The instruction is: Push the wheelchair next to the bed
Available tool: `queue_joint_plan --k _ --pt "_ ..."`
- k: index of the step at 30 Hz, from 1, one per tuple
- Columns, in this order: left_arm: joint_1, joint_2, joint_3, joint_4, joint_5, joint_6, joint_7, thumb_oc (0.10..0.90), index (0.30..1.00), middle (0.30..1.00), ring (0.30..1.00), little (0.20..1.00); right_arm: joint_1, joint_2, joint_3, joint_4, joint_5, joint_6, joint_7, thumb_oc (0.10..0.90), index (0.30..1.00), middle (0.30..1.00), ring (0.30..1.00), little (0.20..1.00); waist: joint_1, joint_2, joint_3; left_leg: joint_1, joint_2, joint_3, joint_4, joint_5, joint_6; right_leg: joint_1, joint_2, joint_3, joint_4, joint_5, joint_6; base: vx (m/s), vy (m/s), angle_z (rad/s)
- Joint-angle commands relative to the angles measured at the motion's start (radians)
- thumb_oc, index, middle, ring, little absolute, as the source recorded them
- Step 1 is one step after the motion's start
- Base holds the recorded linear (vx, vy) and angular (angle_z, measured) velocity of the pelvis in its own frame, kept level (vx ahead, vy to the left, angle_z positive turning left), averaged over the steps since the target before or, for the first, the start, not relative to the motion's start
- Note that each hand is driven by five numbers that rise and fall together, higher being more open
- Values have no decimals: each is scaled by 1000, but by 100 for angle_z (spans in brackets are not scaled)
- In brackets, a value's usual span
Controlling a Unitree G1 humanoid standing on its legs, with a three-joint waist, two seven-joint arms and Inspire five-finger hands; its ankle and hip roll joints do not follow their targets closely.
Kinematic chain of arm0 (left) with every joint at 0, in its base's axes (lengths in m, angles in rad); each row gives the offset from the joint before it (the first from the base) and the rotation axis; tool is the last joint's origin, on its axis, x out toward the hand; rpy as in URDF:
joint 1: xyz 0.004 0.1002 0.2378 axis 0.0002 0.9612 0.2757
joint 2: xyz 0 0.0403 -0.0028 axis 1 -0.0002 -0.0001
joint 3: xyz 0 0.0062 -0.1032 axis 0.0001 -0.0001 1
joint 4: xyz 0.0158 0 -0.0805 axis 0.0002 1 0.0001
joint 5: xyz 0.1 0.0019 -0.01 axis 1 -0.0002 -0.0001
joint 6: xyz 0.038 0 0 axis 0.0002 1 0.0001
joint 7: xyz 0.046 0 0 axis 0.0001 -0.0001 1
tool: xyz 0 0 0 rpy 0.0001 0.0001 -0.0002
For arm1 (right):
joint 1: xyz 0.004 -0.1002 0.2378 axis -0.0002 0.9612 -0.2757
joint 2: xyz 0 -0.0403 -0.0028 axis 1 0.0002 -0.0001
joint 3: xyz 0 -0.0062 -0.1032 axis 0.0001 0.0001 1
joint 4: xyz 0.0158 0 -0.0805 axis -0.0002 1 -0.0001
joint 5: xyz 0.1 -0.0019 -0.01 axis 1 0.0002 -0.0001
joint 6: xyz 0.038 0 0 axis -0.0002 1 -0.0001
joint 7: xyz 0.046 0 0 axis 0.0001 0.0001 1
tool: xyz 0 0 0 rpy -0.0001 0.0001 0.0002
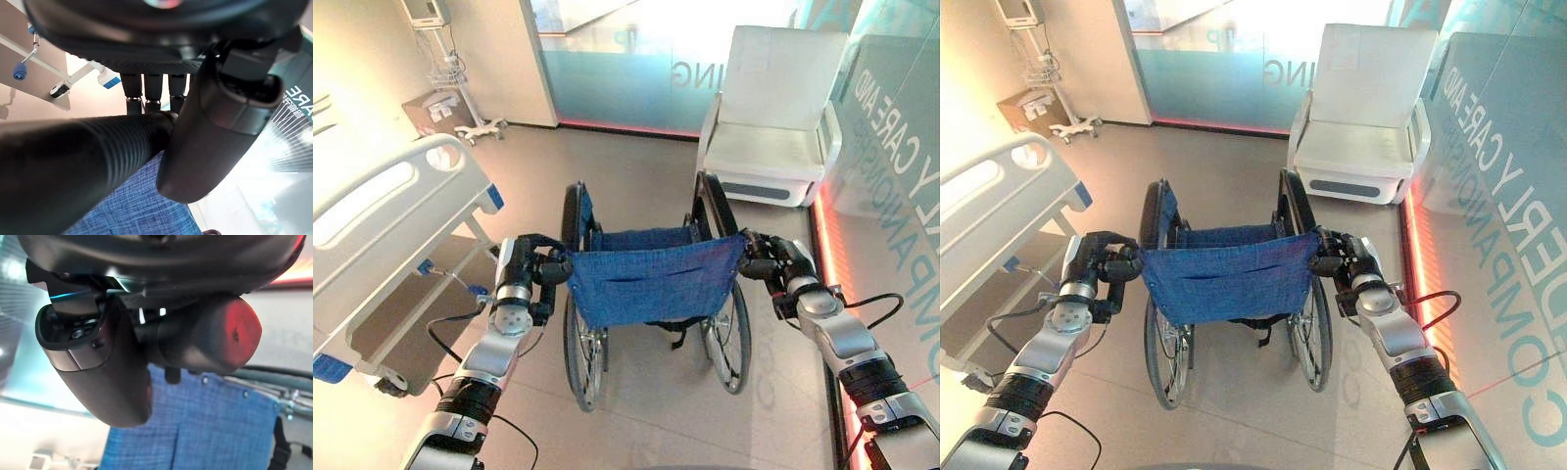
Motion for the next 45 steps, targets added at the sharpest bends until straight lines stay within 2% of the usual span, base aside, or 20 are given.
queue_joint_plan --k 1,7,11,12,14,15,16,20,22,25,28,34,36,38,40,41,42,43,44,45 --pt "54 -11 -52 143 -46 -8 -32 400 300 300 300 300 82 5 75 83 -27 -10 62 400 300 300 300 300 3 -36 23 -34 -42 45 74 -82 -8 -73 -19 -1 105 -21 6 37 69 0" --pt "45 -7 -53 142 -54 -44 -56 400 300 300 300 300 67 22 77 98 -1 -33 29 400 300 300 300 300 4 -32 39 -40 -54 60 107 -104 16 -105 -50 10 167 -18 28 58 116 -2" --pt "35 -2 -56 116 -44 -45 -61 400 300 300 300 300 49 39 81 109 -23 -38 20 400 300 300 300 300 8 -22 54 -44 -61 68 111 -107 35 -145 -69 6 280 -19 44 51 133 -9" --pt "22 9 -62 99 -48 -37 -60 400 300 300 300 300 30 38 82 104 -21 -34 15 400 300 300 300 300 8 -14 61 -60 -61 85 118 -102 43 -188 -72 -3 401 -13 50 32 146 -18" --pt "7 26 -70 87 -70 -42 -57 400 300 300 300 300 15 24 82 90 -15 -43 19 400 300 300 300 300 7 -14 87 -66 -68 92 132 -111 53 -288 -109 0 574 73 67 44 118 -27" --pt "5 29 -72 87 -76 -46 -57 400 300 300 300 300 12 21 82 89 -16 -44 20 400 300 300 300 300 7 -14 90 -68 -67 92 135 -112 52 -304 -111 2 571 95 68 169 -13 -21" --pt "-7 34 -77 92 -95 -55 -59 400 300 300 300 300 3 16 88 103 -23 -61 23 400 300 300 300 300 -1 -26 115 -53 -77 76 146 -123 45 -343 -126 12 509 167 75 186 -54 -11" --pt "-35 21 -86 118 -125 -68 -65 400 300 300 300 300 11 18 92 130 -53 -101 24 400 300 300 300 300 -29 -45 141 -11 -99 15 155 -157 24 -376 -153 40 297 249 87 322 -168 25" --pt "-65 8 -102 136 -131 -75 -77 400 300 300 300 300 -13 11 88 158 -37 -100 22 400 300 300 300 300 -39 -52 135 -11 -104 -39 192 -198 24 -365 -163 100 155 240 79 392 -313 60" --pt "-68 -1 -101 136 -134 -76 -74 400 300 300 300 300 -47 1 92 182 -15 -86 34 400 300 300 300 300 -35 -62 114 -31 -92 -30 258 -234 16 -335 -151 86 140 204 80 249 -304 25" --pt "-50 -17 -93 125 -186 -53 -62 400 300 300 300 300 -50 9 102 178 -8 -54 36 400 300 300 300 300 -36 -65 89 -22 -40 -25 334 -265 -10 -332 -118 78 223 130 53 313 -342 30" --pt "-22 -39 -79 126 -209 -74 -54 400 300 300 300 300 -47 -27 110 201 -58 -102 72 400 300 300 300 300 -26 -84 48 -69 55 -14 607 -84 -76 -260 -59 5 189 61 -44 303 -280 25" --pt "-21 -46 -84 128 -224 -87 -57 400 300 300 300 300 -45 -40 110 212 -68 -117 68 400 300 300 300 300 -13 -87 50 -135 64 -14 690 -44 -84 -227 -42 -5 179 41 -66 264 -220 17" --pt "-26 -54 -91 127 -214 -93 -65 400 300 300 300 300 -52 -48 111 228 -66 -125 54 400 300 300 300 300 13 -94 69 -233 44 -18 698 -48 -67 -180 -32 -1 170 27 -70 285 -194 13" --pt "-35 -55 -97 130 -198 -106 -64 400 300 300 300 300 -93 -45 127 265 -53 -119 43 400 300 300 300 300 44 -85 92 -272 8 1 565 -58 -57 -130 -9 9 167 4 -61 371 -115 31" --pt "-39 -51 -94 132 -194 -109 -63 400 300 300 300 300 -130 -37 140 286 -35 -105 40 400 300 300 300 300 57 -73 96 -279 0 24 425 -32 -64 -104 15 16 156 -10 -56 417 -57 -2" --pt "-42 -48 -92 131 -193 -105 -63 400 300 300 300 300 -145 -32 146 292 -23 -97 35 400 300 300 300 300 66 -67 100 -283 -4 26 367 -11 -70 -87 27 19 151 -20 -55 389 -38 -15" --pt "-45 -45 -93 131 -193 -101 -63 400 300 300 300 300 -152 -28 149 293 -14 -93 29 400 300 300 300 300 75 -54 98 -302 -5 18 301 21 -82 -74 45 22 144 -25 -54 540 20 -20" --pt "-41 -37 -86 125 -185 -97 -52 400 300 300 300 300 -159 -21 155 283 4 -81 29 400 300 300 300 300 95 -31 98 -337 1 -8 148 111 -110 -38 72 39 123 -36 -53 473 43 -5" --pt "-37 -35 -83 122 -184 -96 -49 400 300 300 300 300 -159 -20 156 282 5 -80 33 400 300 300 300 300 98 -31 100 -332 1 -12 121 128 -112 -29 71 45 120 -38 -52 541 88 -2"
